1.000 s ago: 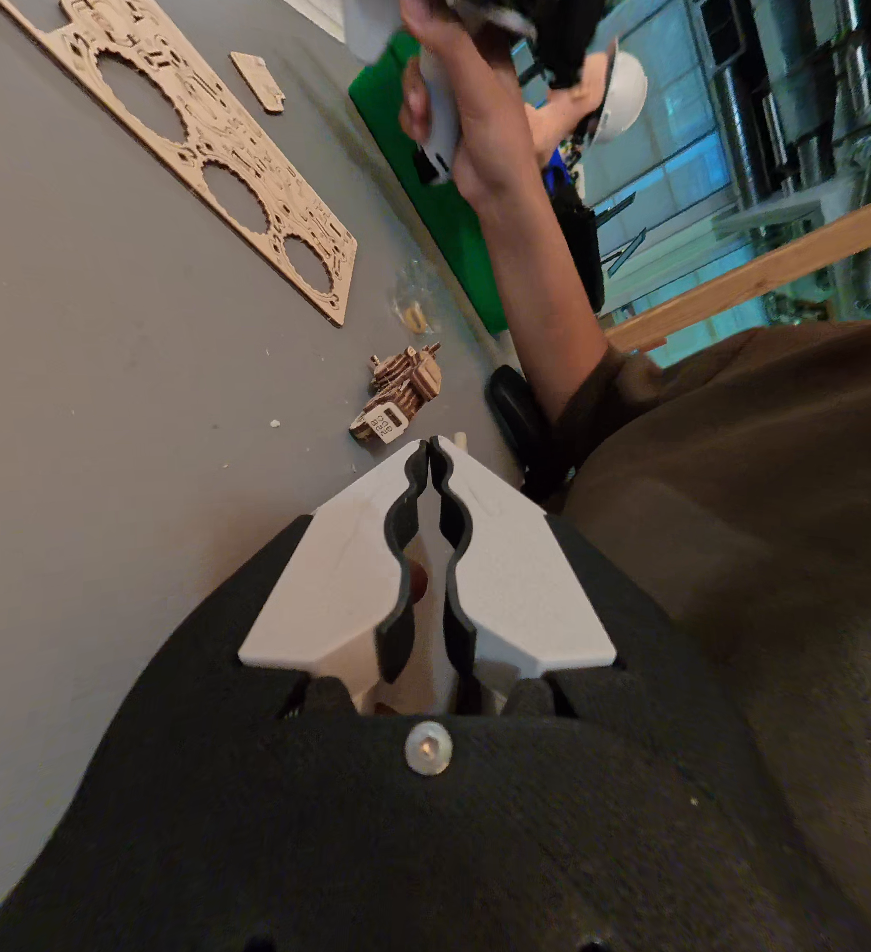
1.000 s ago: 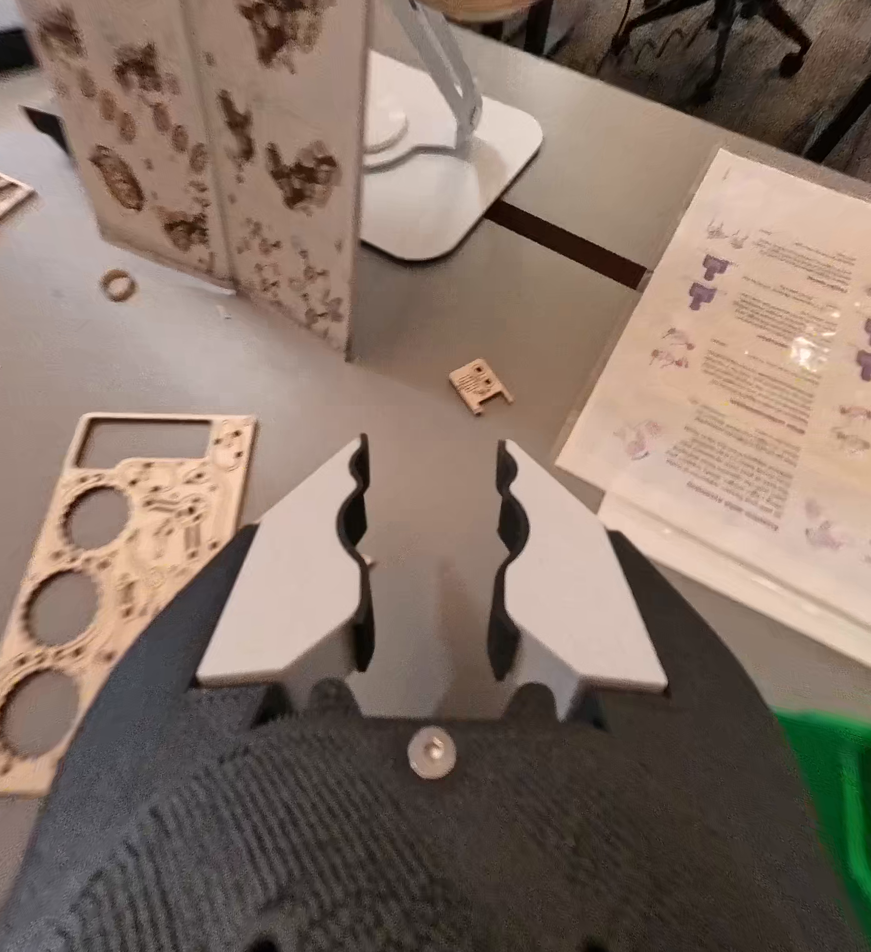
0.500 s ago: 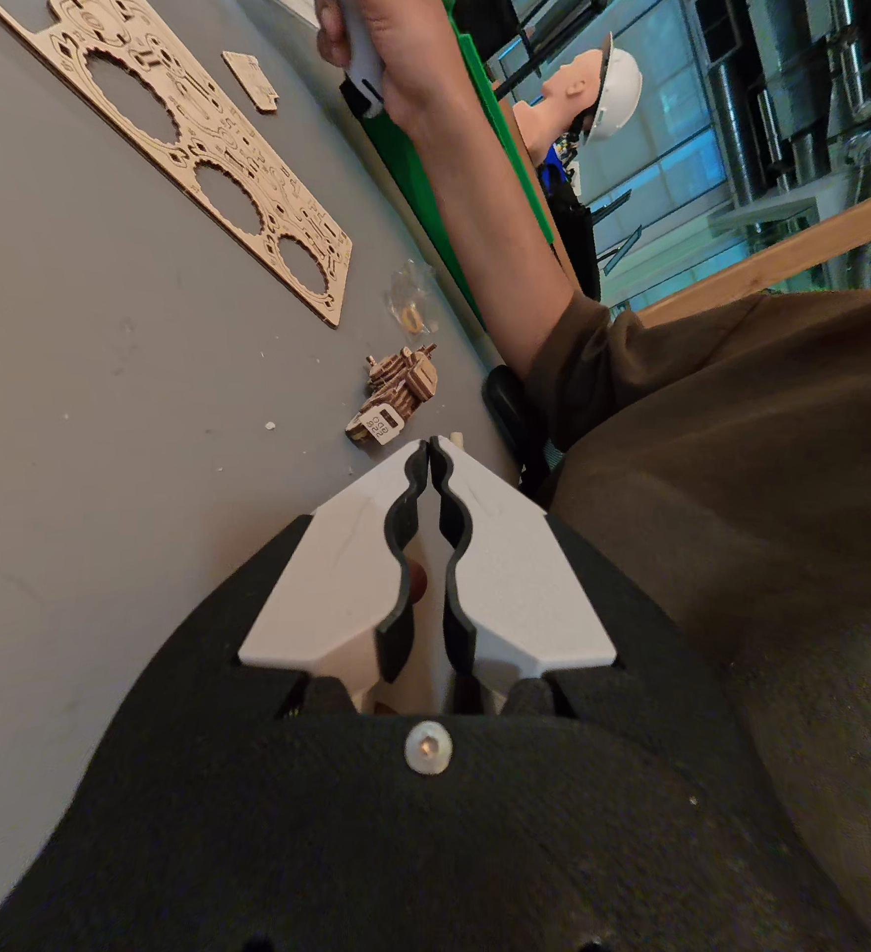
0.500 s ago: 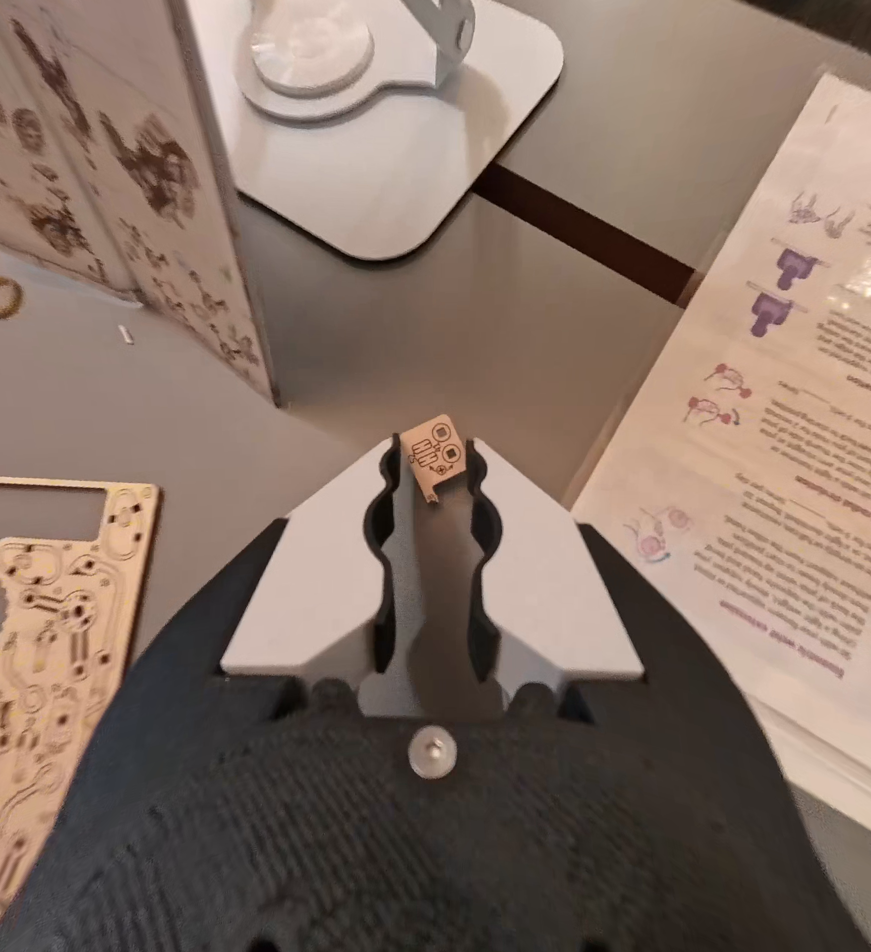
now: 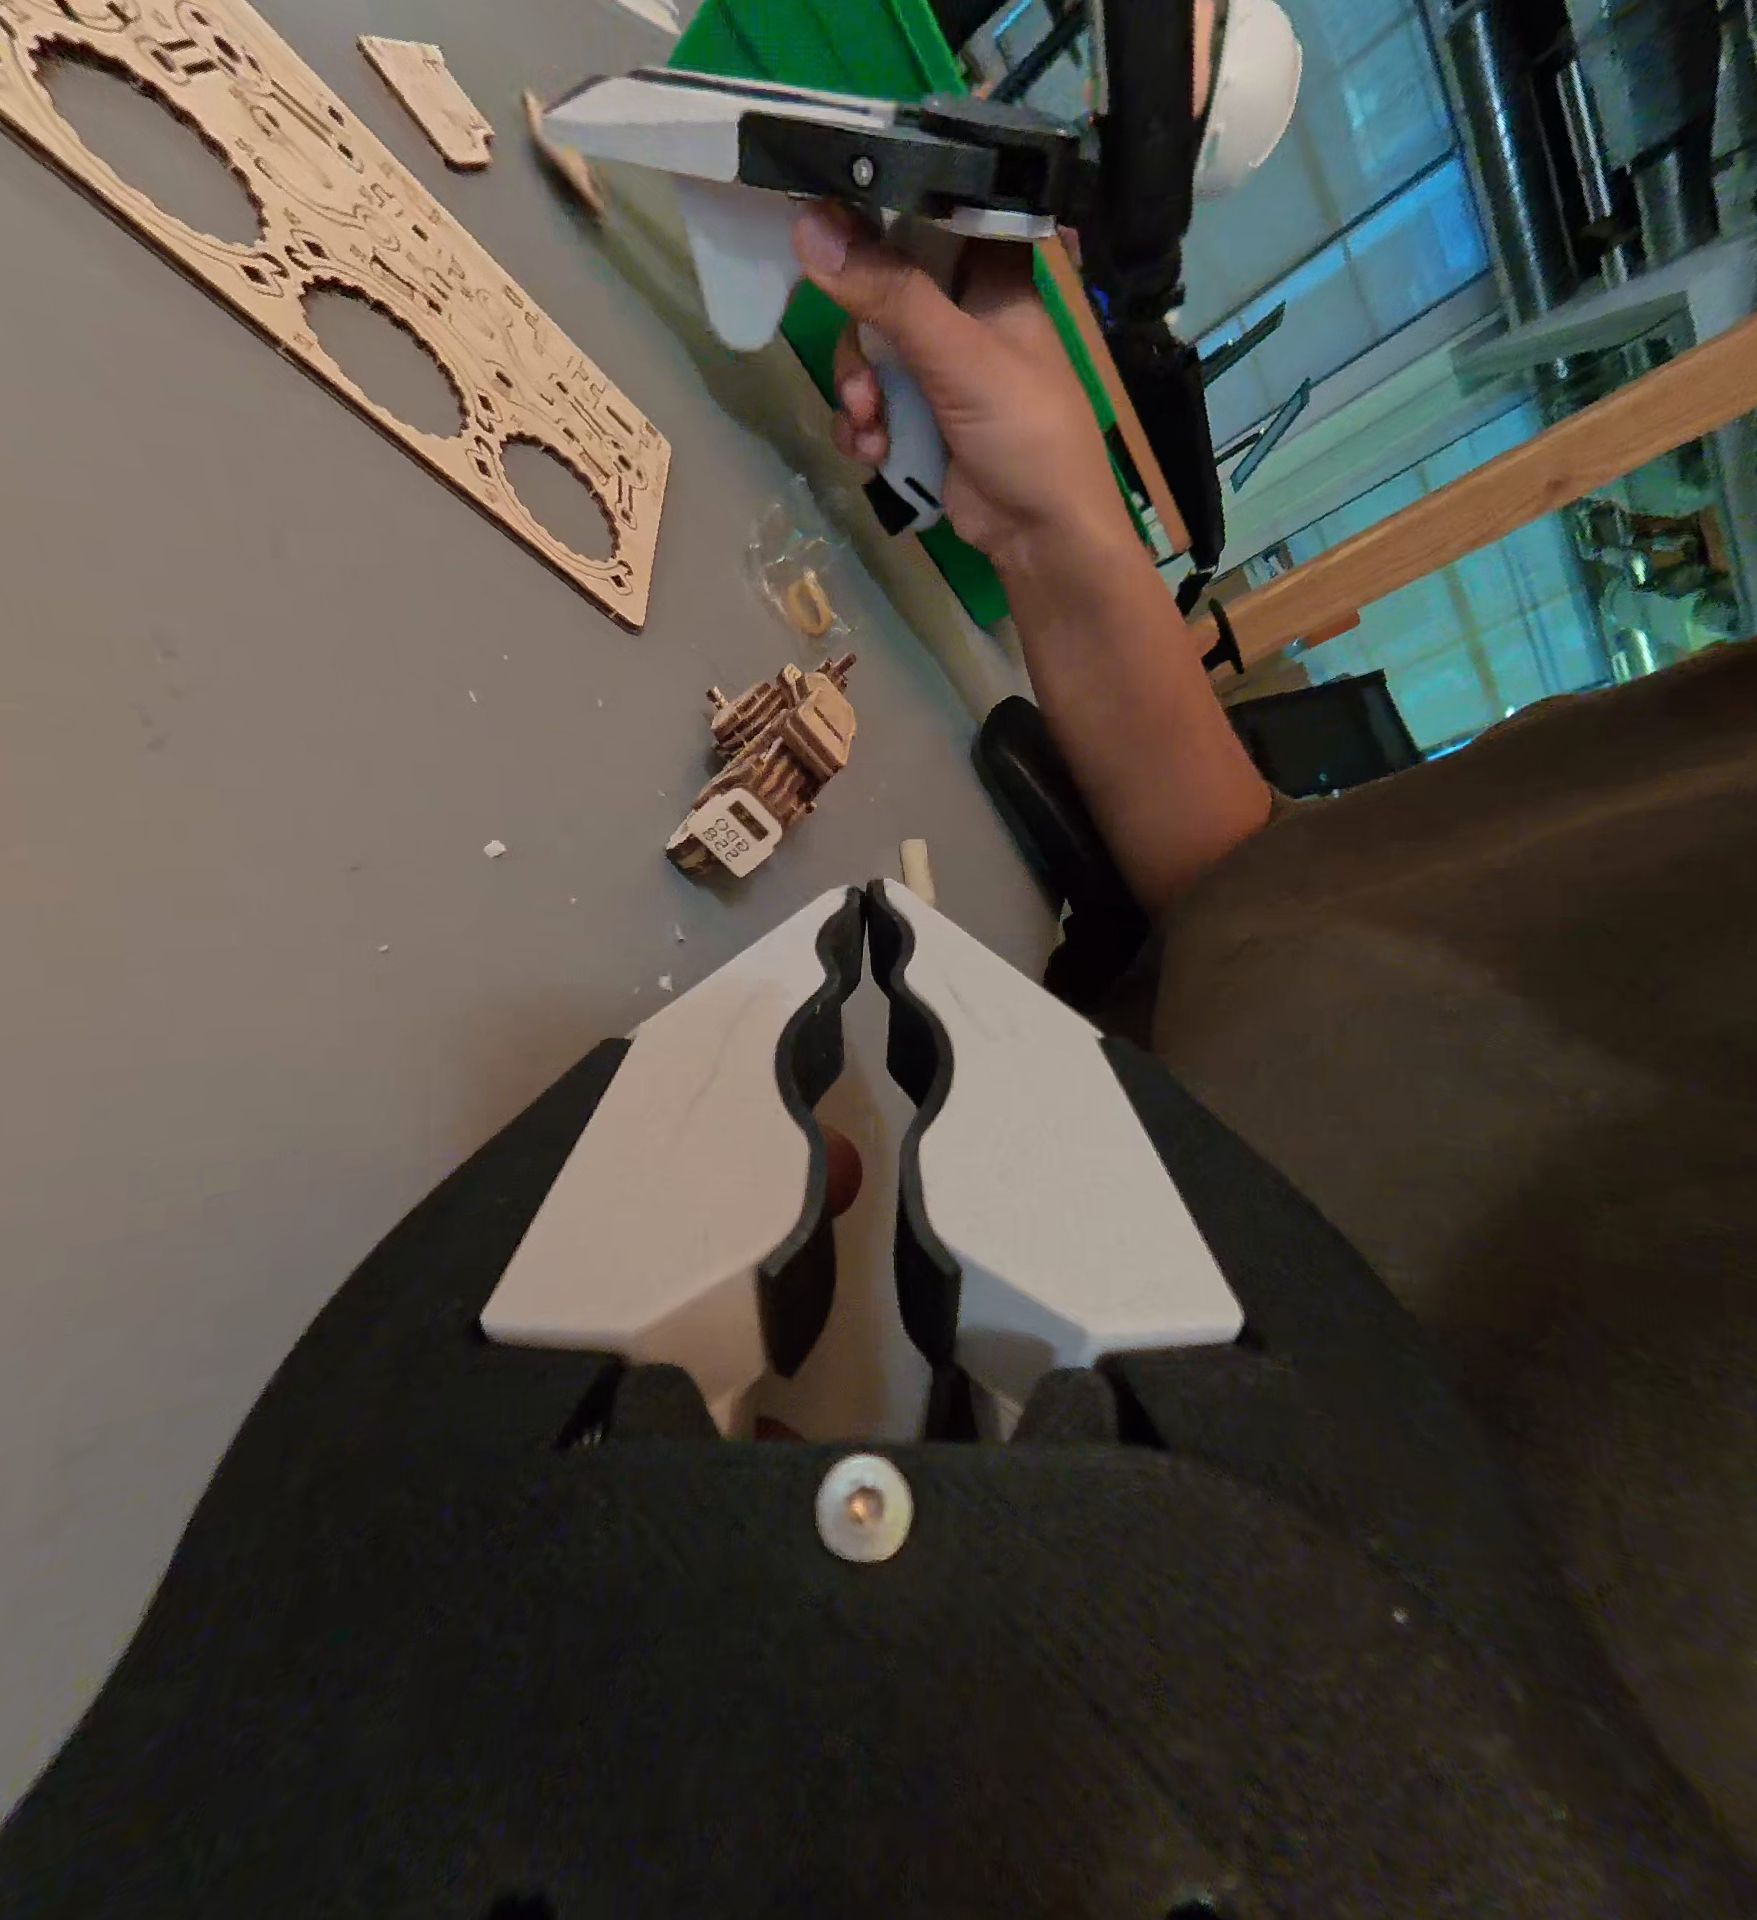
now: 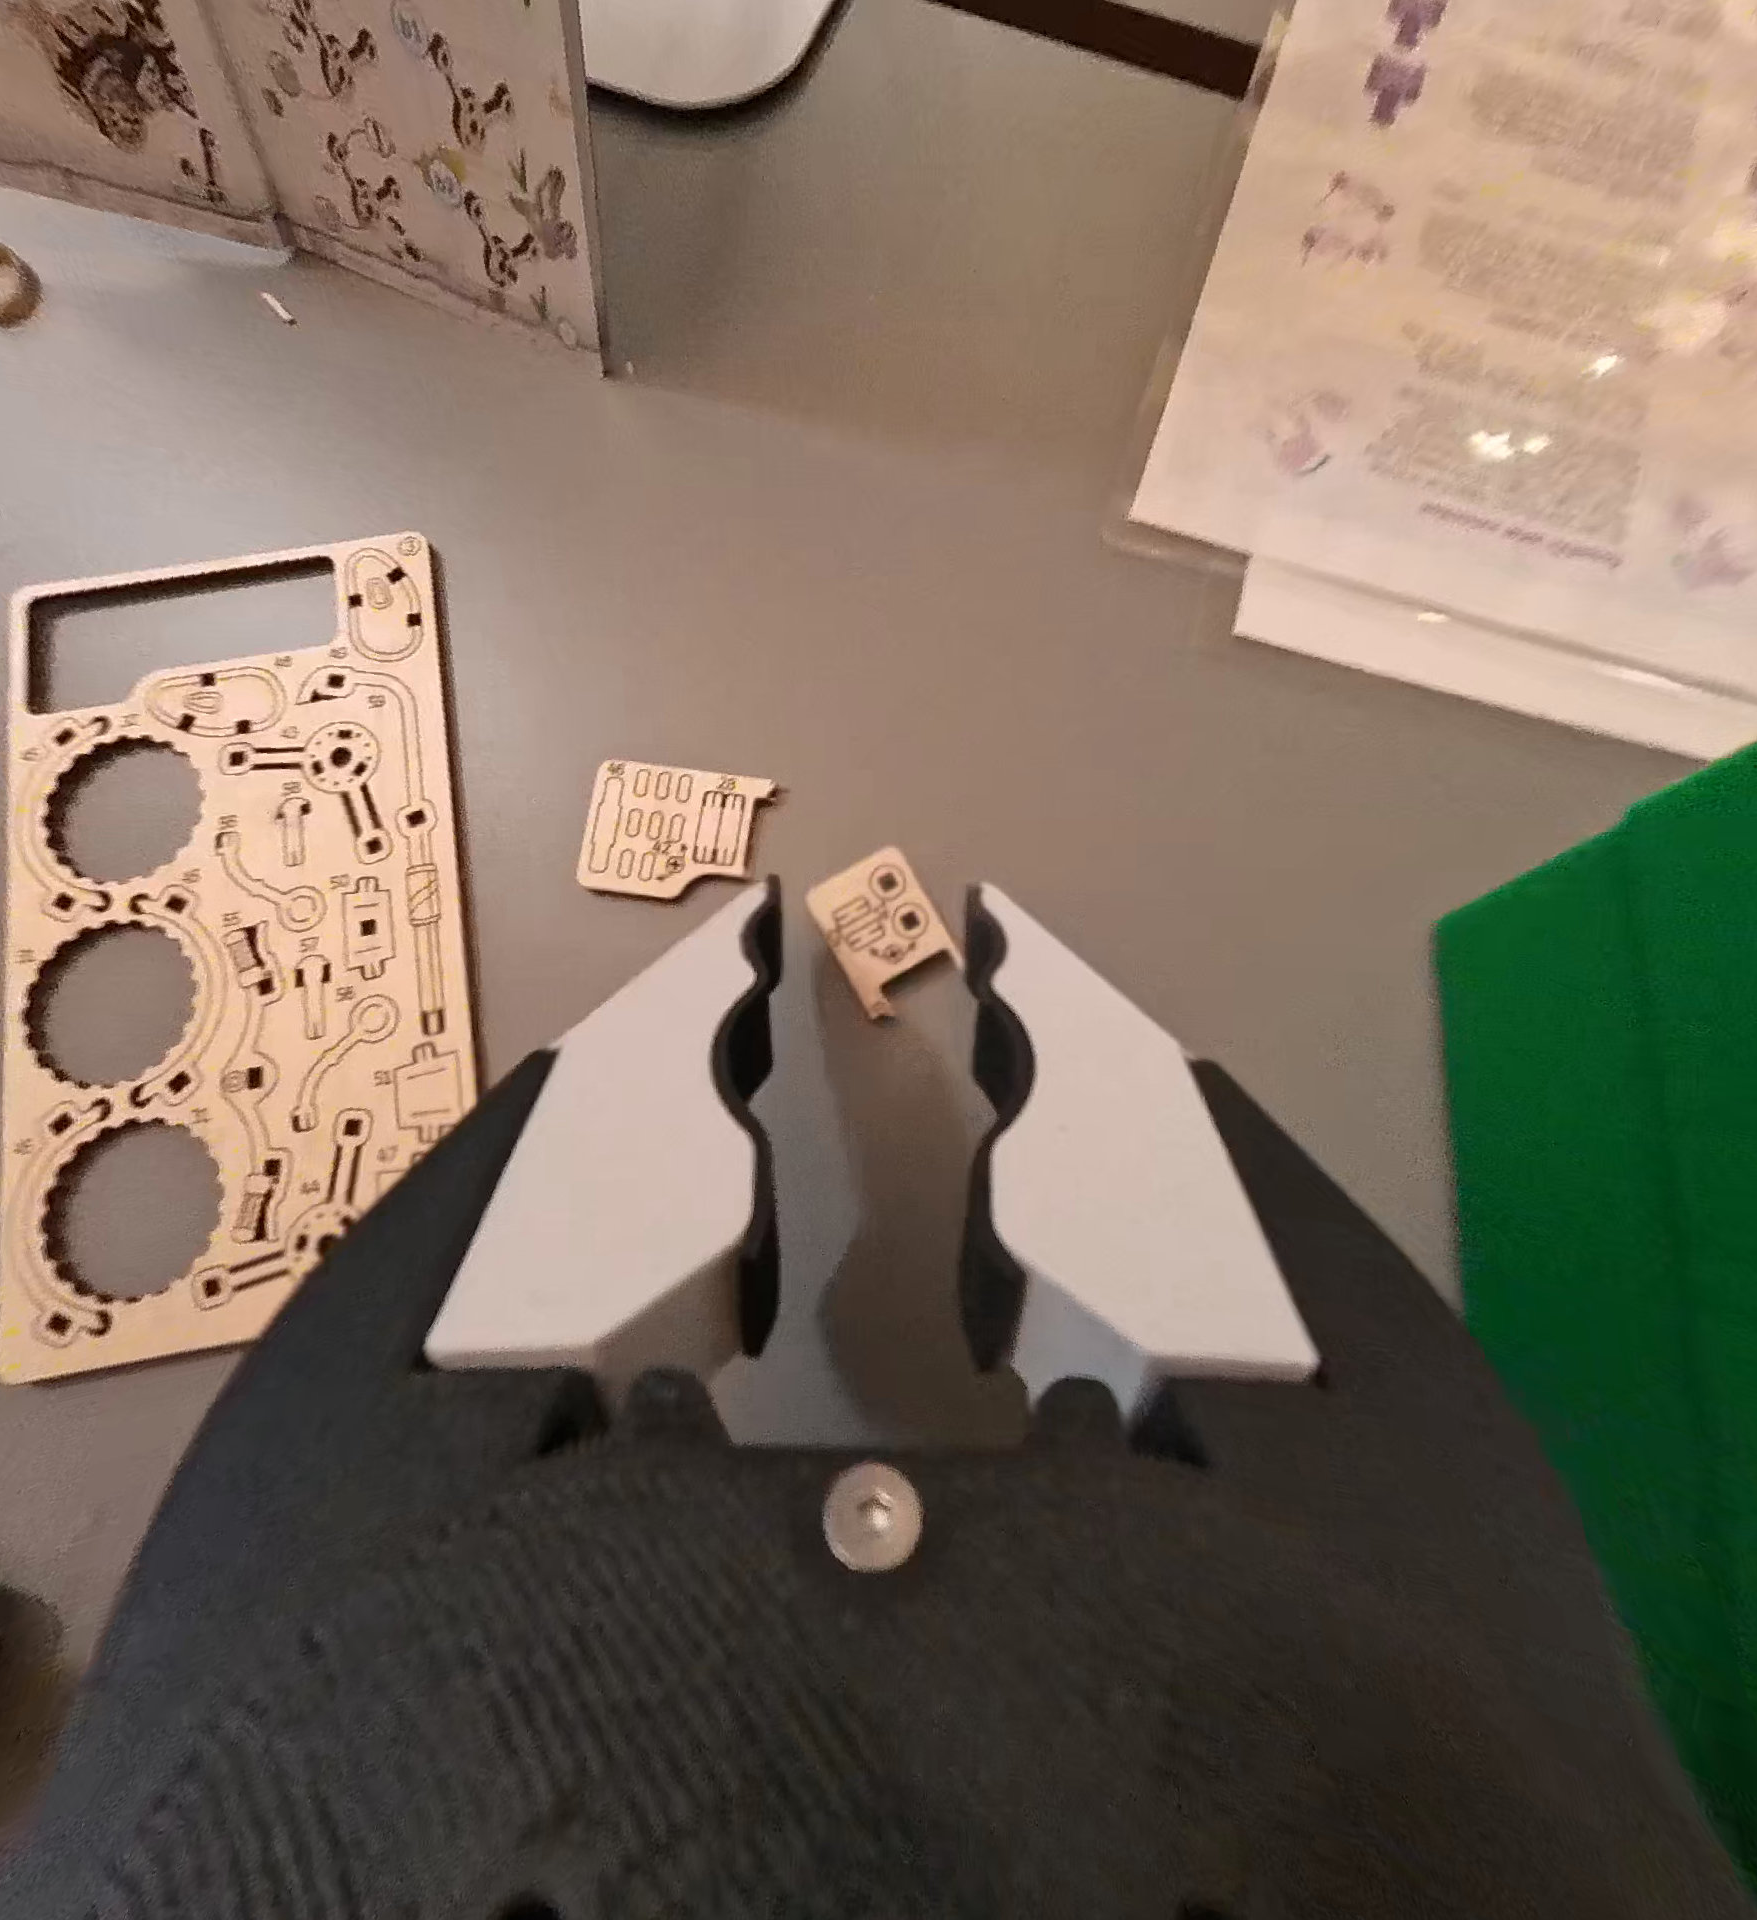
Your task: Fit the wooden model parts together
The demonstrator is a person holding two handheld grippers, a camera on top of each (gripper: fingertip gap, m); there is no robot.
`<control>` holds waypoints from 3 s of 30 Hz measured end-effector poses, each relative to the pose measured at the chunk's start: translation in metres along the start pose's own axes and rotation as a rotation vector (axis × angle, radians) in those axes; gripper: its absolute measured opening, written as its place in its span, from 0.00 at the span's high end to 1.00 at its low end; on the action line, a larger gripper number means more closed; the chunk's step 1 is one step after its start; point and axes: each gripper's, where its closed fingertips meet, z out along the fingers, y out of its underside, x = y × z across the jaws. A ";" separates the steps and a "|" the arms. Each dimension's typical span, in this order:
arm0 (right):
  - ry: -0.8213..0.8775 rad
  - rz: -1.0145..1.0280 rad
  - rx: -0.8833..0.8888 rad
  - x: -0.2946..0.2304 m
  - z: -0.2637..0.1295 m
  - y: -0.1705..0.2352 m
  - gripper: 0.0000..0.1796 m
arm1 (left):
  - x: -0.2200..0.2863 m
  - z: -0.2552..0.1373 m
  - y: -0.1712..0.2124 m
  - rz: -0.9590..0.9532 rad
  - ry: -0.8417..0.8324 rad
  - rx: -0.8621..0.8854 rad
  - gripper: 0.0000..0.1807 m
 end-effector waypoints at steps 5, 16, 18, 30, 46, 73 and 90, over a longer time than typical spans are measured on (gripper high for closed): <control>-0.015 0.029 0.057 0.009 -0.014 -0.004 0.76 | -0.001 0.003 0.003 0.043 -0.023 -0.019 1.00; -0.106 -0.084 0.047 0.001 -0.010 0.014 0.72 | -0.003 0.002 0.003 0.032 -0.024 -0.015 1.00; -0.125 -0.114 0.034 -0.002 -0.006 0.015 0.68 | -0.002 0.002 0.003 0.032 -0.021 -0.017 1.00; -0.440 -0.063 0.046 -0.046 -0.029 0.015 0.81 | -0.001 0.001 0.002 0.024 -0.013 -0.011 1.00; -0.359 -0.212 0.005 -0.049 -0.017 0.024 0.85 | -0.001 0.000 0.002 0.004 -0.003 -0.006 1.00; -0.153 -0.236 0.044 -0.008 0.000 0.013 0.91 | 0.002 0.000 0.002 -0.020 0.020 -0.006 1.00; -0.278 -0.213 0.097 -0.034 -0.011 0.005 0.86 | 0.002 -0.001 0.002 -0.026 0.023 -0.005 1.00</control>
